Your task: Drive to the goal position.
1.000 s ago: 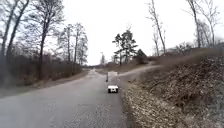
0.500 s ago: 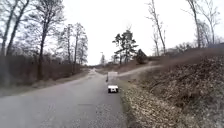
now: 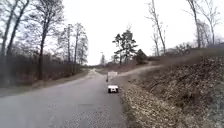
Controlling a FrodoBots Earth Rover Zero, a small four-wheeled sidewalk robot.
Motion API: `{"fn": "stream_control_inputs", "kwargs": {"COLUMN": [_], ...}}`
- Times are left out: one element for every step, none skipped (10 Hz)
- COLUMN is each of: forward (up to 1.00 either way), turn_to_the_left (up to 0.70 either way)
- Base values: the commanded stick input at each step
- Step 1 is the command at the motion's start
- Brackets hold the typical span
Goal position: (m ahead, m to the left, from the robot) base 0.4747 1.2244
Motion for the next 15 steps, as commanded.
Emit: {"fn": "stream_control_inputs", "kwargs": {"forward": [-0.11, -0.53, -0.68, -0.71, -0.73, -0.74, -0.74, -0.74, -0.74, -0.73, -0.72, -0.72, -0.71, -0.69, -0.14], "turn_to_the_left": [0.00, 0.00, 0.00, 0.00, 0.00, 0.00, 0.00, 0.00, 0.00, 0.00, 0.00, 0.00, 0.00, 0.00, 0.00]}}
